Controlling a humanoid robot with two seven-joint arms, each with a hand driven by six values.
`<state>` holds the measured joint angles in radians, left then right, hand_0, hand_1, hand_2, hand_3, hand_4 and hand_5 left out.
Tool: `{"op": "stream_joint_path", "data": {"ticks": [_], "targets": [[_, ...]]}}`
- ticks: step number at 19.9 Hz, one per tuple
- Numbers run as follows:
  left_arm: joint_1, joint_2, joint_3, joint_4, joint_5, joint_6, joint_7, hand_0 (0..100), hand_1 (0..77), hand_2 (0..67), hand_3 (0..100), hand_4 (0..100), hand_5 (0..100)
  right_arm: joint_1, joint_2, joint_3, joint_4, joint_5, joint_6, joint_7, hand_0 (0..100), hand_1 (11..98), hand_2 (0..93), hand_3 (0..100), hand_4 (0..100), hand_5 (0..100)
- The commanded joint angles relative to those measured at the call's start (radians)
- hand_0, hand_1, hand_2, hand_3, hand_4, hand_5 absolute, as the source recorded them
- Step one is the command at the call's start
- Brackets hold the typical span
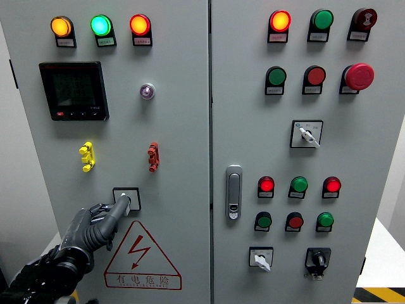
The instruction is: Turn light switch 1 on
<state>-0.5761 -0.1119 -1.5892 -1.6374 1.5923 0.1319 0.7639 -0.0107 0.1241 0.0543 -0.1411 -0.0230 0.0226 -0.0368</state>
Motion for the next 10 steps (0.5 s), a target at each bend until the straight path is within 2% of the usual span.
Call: {"op": "stream_joint_path", "data": {"ticks": [1, 7, 9, 10], "targets": [[-0.002, 0.000, 0.000, 0.001, 0.000, 0.000, 0.000, 48, 41.3, 49.4, 96, 100, 100, 0.000, 0.0001, -0.001, 0.000, 0.000, 0.000, 0.000, 0, 19.7, 0.0, 20, 19, 10], [-0.004, 0.000, 0.000, 0.002, -0.002, 0.000, 0.000, 64, 40.8, 49.6, 96, 100, 100, 0.000, -0.0014, -0.001, 0.000, 0.000, 0.000, 0.000, 0, 19.7, 0.0, 20, 19, 10], [-0.004, 0.000, 0.001, 0.002, -0.002, 0.000, 0.000, 67, 41.2, 49.6, 96, 100, 100, 0.000, 0.0001, -0.001, 0.000, 0.000, -0.001, 0.000, 0, 19.7, 0.0, 20, 19, 10], [-0.004, -0.002, 0.001, 0.002, -0.002, 0.000, 0.000, 68, 42.0, 49.6, 96, 100, 100, 0.000, -0.0014, -0.001, 0.000, 0.000, 0.000, 0.000, 0, 19.7, 0.0, 20, 19, 10]]}}
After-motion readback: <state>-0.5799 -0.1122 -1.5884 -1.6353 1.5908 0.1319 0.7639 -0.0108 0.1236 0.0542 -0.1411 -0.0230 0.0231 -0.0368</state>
